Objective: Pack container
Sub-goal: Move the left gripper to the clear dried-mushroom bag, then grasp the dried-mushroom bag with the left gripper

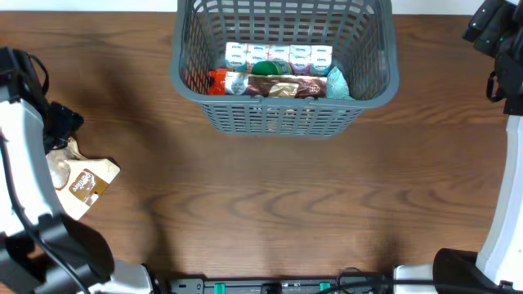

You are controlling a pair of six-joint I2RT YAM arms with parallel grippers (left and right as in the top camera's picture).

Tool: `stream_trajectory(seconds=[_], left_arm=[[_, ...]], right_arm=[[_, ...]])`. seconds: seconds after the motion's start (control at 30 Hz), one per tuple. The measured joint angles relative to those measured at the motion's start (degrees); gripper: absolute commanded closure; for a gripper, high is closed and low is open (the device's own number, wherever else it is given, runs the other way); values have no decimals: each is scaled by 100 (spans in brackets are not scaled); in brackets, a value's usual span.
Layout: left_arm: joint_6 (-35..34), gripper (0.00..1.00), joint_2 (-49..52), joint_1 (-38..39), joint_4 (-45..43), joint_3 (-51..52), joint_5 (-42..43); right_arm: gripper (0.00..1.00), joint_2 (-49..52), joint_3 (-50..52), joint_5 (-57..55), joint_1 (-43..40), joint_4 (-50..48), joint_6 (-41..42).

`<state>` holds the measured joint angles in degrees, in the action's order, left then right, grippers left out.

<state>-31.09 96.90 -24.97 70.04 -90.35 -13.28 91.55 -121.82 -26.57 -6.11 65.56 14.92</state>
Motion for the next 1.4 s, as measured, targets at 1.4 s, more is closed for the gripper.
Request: stream_trajectory(seconds=[1.4], left_arm=[[1641,2,1432,-597,-2721,1462,844]], right_arm=[[1,0,0,0,0,2,0]])
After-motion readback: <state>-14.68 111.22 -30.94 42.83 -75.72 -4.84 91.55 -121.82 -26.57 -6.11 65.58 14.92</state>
